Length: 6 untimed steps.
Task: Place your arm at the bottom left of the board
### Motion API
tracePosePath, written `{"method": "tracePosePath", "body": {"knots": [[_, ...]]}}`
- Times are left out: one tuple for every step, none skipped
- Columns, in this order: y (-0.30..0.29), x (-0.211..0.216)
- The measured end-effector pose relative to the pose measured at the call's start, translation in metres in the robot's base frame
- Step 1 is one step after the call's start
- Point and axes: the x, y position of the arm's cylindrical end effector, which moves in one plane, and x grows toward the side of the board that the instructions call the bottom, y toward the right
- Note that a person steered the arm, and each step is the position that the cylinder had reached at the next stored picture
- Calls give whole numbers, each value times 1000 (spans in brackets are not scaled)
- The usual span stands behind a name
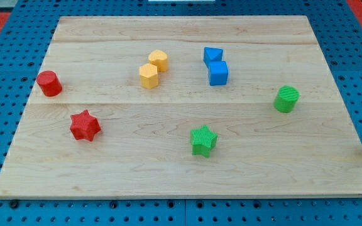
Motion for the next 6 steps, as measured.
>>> {"method": "tracePosePath", "body": {"knots": [[-57, 13], [-120, 43], [-140, 70], [-216, 69], [-316, 69], [-395, 69]]}}
